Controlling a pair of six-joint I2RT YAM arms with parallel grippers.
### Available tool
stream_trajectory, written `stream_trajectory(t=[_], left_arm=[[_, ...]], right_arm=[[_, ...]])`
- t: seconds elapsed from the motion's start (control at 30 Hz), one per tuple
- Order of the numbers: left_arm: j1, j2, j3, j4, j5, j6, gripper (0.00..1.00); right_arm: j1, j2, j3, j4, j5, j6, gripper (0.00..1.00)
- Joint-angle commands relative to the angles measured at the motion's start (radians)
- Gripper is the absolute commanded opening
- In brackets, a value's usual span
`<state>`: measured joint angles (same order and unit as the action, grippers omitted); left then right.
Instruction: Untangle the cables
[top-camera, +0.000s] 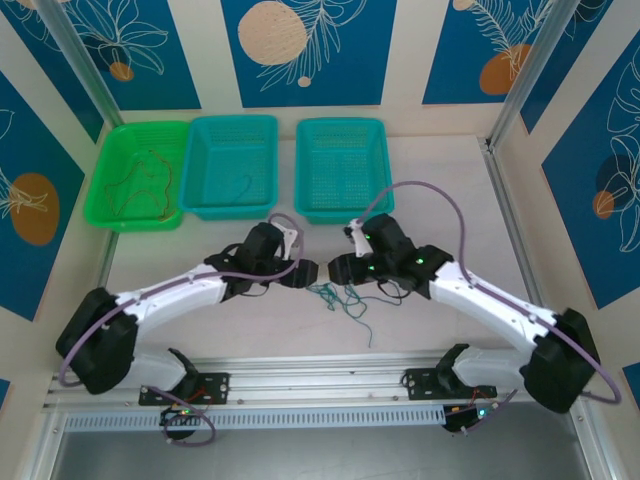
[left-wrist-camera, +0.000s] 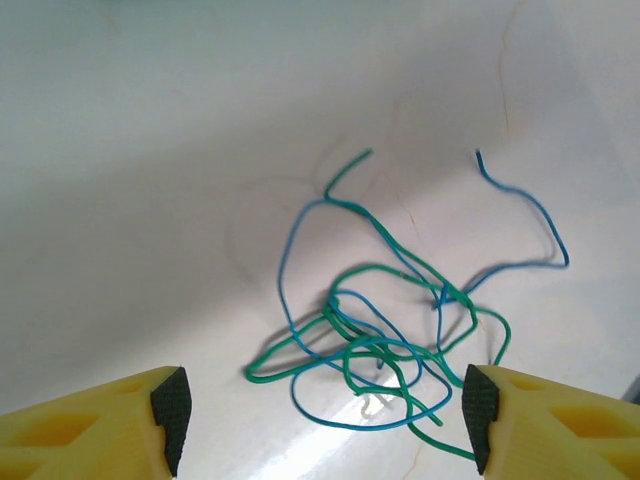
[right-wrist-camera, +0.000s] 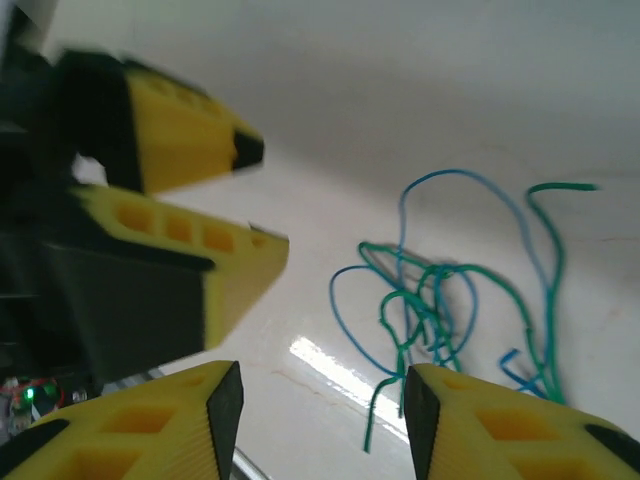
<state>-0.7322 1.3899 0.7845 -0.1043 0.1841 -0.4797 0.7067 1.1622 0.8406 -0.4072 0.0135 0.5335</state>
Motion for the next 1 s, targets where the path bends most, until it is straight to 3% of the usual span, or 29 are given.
stream_trajectory(t=[0.0,0.23,0.33,0.47,0.6,0.8,0.9,0.97], left_arm=[[0.006,0.091,0.045,0.069,0.118,0.038,0.72],[0.015,0.280,0.099,0.141,0.055,0.052,0.70],[0.025,0.326,0.098,0.213,0.038,0.024,0.63],[0.038,0.374,0.105,0.272,0.027,0.012,0.43],[0.040,0.382,0.107,0.277,0.033,0.015,0.00],[0.040,0.299,0.057,0.297,0.062,0.019,0.00],[0.040,0.251,0.033,0.288,0.077,0.023,0.00],[0.040,0.212,0.018,0.279,0.077,0.021,0.00]], right_arm=[[-0.047,-0.063,-0.082,0.017,0.040,0.082,0.52],[-0.046,-0.080,-0.119,0.003,0.009,0.101,0.57],[-0.028,-0.068,-0.125,0.002,0.027,0.109,0.58],[0.009,-0.025,-0.128,0.023,0.043,0.135,0.58],[0.076,0.070,-0.094,0.019,0.120,0.180,0.64],[0.204,0.316,0.033,-0.066,0.349,0.207,0.75],[0.218,0.437,0.112,-0.158,0.457,0.249,0.73],[0.210,0.491,0.136,-0.197,0.484,0.273,0.66]])
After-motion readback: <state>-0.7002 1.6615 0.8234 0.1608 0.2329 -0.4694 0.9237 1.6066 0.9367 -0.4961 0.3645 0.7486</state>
